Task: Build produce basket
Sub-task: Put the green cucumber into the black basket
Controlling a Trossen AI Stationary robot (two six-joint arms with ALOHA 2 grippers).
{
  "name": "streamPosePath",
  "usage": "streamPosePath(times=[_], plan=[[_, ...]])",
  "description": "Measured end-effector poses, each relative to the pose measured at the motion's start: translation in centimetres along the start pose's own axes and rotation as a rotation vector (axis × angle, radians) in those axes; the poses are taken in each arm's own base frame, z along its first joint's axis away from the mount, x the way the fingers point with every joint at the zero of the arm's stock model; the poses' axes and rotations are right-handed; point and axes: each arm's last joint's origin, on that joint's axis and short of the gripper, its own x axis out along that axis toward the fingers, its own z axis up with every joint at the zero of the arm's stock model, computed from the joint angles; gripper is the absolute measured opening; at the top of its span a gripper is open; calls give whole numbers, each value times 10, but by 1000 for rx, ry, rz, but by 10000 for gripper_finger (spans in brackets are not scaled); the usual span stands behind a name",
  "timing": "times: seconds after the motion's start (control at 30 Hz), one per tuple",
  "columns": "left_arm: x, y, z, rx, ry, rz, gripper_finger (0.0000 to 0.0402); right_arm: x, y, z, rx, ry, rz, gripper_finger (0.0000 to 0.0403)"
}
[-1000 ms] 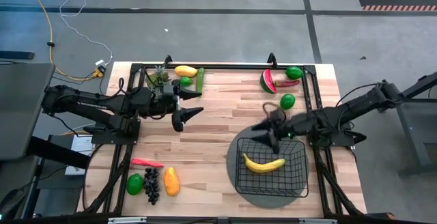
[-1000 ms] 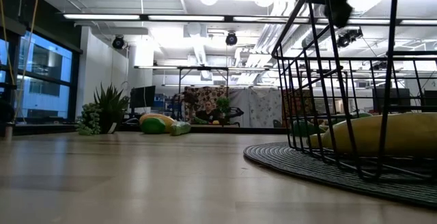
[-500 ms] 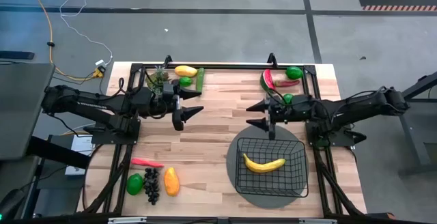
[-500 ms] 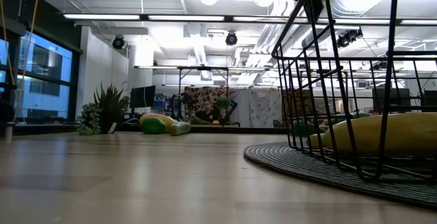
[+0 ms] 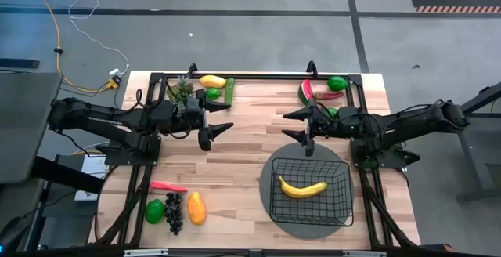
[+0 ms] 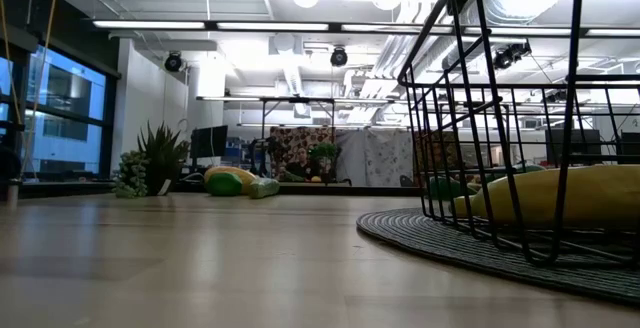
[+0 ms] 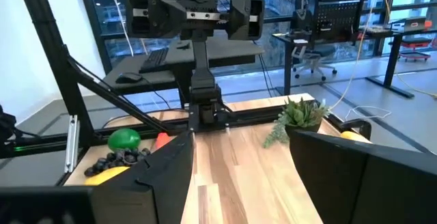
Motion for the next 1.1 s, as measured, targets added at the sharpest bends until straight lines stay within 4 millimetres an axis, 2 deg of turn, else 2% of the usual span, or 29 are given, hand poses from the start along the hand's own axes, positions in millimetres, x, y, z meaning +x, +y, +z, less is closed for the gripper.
streamPosePath(times=[1.1], plan=[[0, 1, 0, 0, -3, 26, 300, 0, 0, 2, 4, -23, 1, 224]])
